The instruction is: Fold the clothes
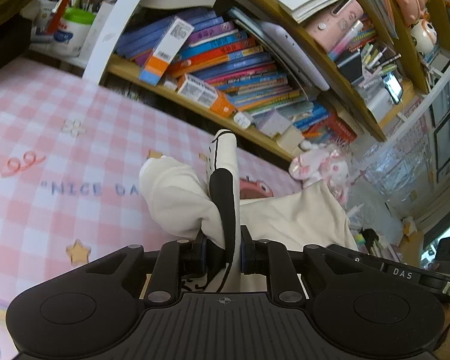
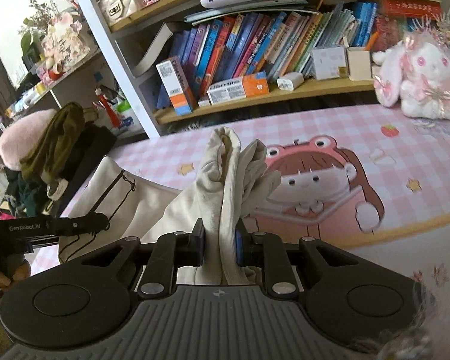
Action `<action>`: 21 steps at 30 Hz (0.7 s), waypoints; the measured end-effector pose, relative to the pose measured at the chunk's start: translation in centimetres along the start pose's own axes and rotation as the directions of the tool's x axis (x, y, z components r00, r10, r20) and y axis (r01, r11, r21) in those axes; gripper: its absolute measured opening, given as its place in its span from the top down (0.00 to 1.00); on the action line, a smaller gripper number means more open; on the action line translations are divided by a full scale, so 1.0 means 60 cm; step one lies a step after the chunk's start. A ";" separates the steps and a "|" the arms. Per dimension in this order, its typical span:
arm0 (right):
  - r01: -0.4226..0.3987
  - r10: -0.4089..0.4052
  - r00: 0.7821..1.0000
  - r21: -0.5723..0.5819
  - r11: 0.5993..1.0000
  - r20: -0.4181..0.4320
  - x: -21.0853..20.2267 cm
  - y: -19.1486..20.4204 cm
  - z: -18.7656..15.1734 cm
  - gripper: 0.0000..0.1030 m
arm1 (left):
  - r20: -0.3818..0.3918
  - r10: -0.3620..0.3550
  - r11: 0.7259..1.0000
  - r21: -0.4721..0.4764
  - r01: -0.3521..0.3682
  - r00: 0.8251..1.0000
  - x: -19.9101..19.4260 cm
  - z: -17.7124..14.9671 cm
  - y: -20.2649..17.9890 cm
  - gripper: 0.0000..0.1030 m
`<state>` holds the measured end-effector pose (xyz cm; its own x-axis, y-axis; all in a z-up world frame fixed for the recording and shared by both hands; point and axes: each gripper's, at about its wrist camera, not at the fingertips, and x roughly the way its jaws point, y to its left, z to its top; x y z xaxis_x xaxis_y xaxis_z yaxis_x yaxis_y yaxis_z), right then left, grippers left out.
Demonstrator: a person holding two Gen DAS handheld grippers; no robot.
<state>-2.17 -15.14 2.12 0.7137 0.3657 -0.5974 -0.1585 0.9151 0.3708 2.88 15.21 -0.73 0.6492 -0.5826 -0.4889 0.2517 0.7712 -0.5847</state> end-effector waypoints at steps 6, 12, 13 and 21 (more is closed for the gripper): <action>-0.036 0.036 0.999 -0.018 0.999 0.016 0.043 -0.024 0.052 0.83 | 0.029 0.018 1.000 -0.005 -0.018 0.999 0.037 0.050 -0.001 0.83; -0.065 0.067 0.997 -0.041 0.997 0.032 0.095 -0.057 0.108 0.83 | 0.037 0.036 0.999 -0.013 -0.036 0.999 0.084 0.100 0.004 0.83; -0.070 0.071 0.997 -0.046 0.996 0.032 0.104 -0.062 0.116 0.83 | 0.037 0.040 0.999 -0.015 -0.040 0.999 0.092 0.108 0.006 0.83; -0.095 0.097 0.995 -0.064 0.993 0.035 0.176 -0.099 0.173 0.83 | 0.044 0.067 0.997 -0.039 -0.065 0.997 0.164 0.166 0.025 0.83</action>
<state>13.38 -18.47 1.01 0.7185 0.4466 -0.5332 -0.2690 0.8854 0.3791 16.81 13.17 0.06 0.6954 -0.5182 -0.4978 0.1807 0.7966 -0.5769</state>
